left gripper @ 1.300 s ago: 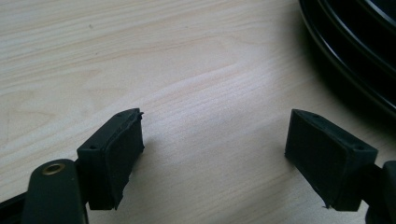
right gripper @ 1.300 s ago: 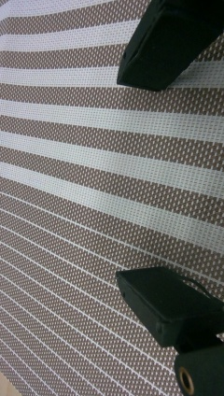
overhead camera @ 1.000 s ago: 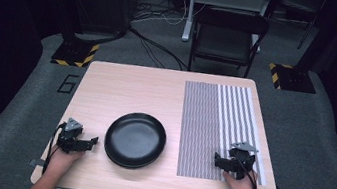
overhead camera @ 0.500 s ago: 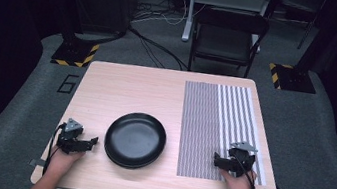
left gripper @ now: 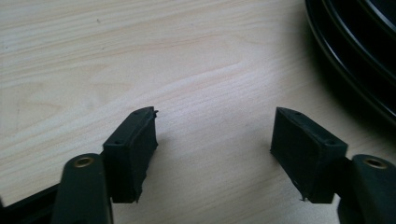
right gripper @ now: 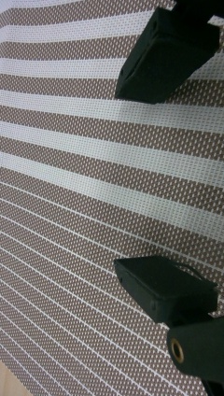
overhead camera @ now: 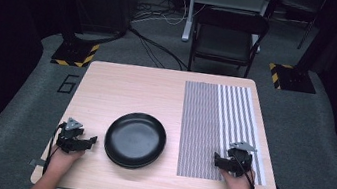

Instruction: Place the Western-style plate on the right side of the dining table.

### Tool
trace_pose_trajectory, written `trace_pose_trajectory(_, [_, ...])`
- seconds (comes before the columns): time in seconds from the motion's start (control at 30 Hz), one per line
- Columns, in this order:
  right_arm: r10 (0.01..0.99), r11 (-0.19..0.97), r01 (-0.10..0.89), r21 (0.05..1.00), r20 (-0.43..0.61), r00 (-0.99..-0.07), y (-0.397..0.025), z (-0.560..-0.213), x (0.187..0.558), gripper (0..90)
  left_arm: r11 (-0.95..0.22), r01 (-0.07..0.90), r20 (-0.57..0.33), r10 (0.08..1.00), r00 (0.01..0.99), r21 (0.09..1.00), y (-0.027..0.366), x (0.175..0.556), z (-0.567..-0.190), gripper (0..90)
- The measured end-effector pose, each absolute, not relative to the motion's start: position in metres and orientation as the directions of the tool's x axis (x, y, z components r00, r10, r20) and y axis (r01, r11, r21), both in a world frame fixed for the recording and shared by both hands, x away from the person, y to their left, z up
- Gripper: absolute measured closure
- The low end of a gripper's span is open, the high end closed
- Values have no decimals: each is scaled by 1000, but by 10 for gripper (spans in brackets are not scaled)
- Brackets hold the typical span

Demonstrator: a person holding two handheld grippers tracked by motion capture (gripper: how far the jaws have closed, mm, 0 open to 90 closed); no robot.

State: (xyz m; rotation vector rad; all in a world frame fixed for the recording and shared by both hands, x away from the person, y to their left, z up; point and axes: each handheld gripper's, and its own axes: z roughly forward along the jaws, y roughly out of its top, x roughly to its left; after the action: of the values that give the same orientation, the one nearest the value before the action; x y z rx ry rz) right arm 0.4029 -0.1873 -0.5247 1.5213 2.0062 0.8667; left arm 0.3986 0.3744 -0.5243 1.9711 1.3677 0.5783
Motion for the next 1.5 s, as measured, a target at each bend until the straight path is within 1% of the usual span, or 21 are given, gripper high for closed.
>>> trace_pose_trajectory(0.03, [962,187,669,719,4,-273,-187,-524,403,160,-237,650,-7,937,349,722,374,398,-523,338])
trace_pose_trajectory(0.1, [961,190,667,720,1,-275,-186,-523,403,177,-237,651,-4,938,347,721,374,398,-522,347])
trace_pose_trajectory(0.13, [961,189,673,715,8,-278,-185,-522,403,201,-239,654,-5,937,348,718,374,397,-521,355])
trace_pose_trajectory(0.17, [959,198,675,711,3,-284,-184,-521,402,250,-226,652,-14,940,341,724,375,396,-518,368])
trace_pose_trajectory(0.2, [959,198,675,711,3,-284,-184,-521,402,250,-226,652,-14,940,341,724,375,396,-518,373])
trace_pose_trajectory(0.23, [958,199,675,711,4,-287,-182,-520,401,298,-210,655,-28,942,334,726,376,395,-515,376])
trace_pose_trajectory(0.27, [958,199,675,711,4,-287,-182,-520,401,298,-210,655,-28,942,334,726,376,395,-515,376])
trace_pose_trajectory(0.3, [957,200,676,709,8,-291,-181,-519,401,325,-198,655,-39,944,329,729,376,394,-513,376])
trace_pose_trajectory(0.37, [953,211,678,704,6,-302,-179,-517,402,405,-179,658,-59,944,323,731,378,393,-510,386])
trace_pose_trajectory(0.4, [953,211,678,704,6,-302,-179,-517,402,405,-167,665,-75,944,320,728,378,392,-508,386])
trace_pose_trajectory(0.43, [953,214,680,701,3,-303,-178,-516,402,485,-147,669,-92,947,309,729,379,391,-505,388])
trace_pose_trajectory(0.6, [949,225,677,701,1,-316,-176,-514,402,506,-120,670,-112,950,293,733,381,391,-500,387])
trace_pose_trajectory(0.67, [950,213,671,711,9,-311,-175,-510,401,504,-112,663,-117,950,291,740,382,390,-498,386])
trace_pose_trajectory(0.77, [943,210,653,727,26,-332,-174,-503,401,505,-114,662,-120,947,297,741,381,388,-495,386])
trace_pose_trajectory(0.9, [936,206,643,738,43,-349,-170,-493,401,484,-119,661,-121,944,306,741,379,387,-491,388])
trace_pose_trajectory(1.03, [931,199,637,745,59,-360,-163,-485,401,446,-119,665,-125,943,308,737,374,386,-487,418])
trace_pose_trajectory(1.13, [924,202,623,756,64,-377,-157,-479,401,445,-131,657,-127,935,330,743,371,385,-484,418])
trace_pose_trajectory(1.2, [918,193,617,763,82,-388,-152,-476,400,450,-129,650,-133,931,339,749,368,384,-483,418])
trace_pose_trajectory(1.3, [902,196,615,764,105,-418,-145,-472,400,484,-132,647,-141,925,353,751,365,382,-480,421])
trace_pose_trajectory(1.37, [892,208,611,764,108,-439,-137,-470,399,492,-130,647,-142,926,351,752,363,382,-479,457])
trace_pose_trajectory(1.5, [887,215,610,763,110,-449,-129,-469,399,487,-117,648,-168,918,360,752,360,380,-477,466])
